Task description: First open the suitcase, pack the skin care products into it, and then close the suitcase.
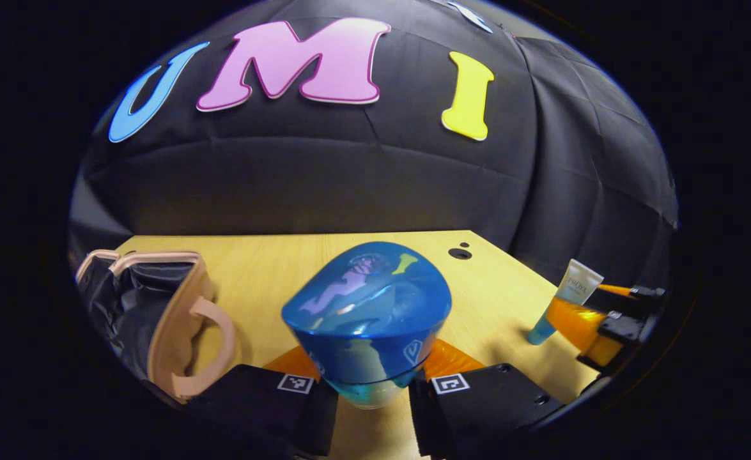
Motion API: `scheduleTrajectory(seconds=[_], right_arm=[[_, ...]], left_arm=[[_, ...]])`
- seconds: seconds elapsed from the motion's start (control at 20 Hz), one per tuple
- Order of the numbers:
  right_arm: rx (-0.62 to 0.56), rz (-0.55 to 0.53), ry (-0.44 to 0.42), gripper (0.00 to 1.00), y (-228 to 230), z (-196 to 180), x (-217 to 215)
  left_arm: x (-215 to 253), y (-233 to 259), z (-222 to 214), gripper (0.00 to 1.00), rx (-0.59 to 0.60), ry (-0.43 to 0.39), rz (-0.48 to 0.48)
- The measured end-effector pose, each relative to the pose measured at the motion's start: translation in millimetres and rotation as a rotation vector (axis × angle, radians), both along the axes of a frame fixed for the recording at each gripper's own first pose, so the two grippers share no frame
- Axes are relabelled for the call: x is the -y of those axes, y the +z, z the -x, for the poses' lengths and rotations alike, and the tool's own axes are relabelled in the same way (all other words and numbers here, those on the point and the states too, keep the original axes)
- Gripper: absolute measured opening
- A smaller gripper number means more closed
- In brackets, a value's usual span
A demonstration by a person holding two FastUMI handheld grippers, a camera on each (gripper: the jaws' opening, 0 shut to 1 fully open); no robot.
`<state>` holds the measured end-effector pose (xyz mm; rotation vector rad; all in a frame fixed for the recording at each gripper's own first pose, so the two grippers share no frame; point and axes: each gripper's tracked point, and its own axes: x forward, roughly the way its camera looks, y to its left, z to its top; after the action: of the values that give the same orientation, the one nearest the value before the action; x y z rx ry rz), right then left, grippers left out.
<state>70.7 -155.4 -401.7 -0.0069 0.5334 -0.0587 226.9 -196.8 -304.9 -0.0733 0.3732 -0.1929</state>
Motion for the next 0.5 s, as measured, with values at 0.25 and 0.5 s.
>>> scheduleTrajectory(seconds=[0.25,0.5], right_arm=[[-0.111,-0.013,-0.010,0.96,-47,-15,-9],[-0.133,-0.027,-0.077,0.77,-62,-34,2]], left_arm=[[-49,31,32,0.52,-0.005,0.038,-0.038],[-95,43,51,0.52,-0.010,0.104,-0.043]])
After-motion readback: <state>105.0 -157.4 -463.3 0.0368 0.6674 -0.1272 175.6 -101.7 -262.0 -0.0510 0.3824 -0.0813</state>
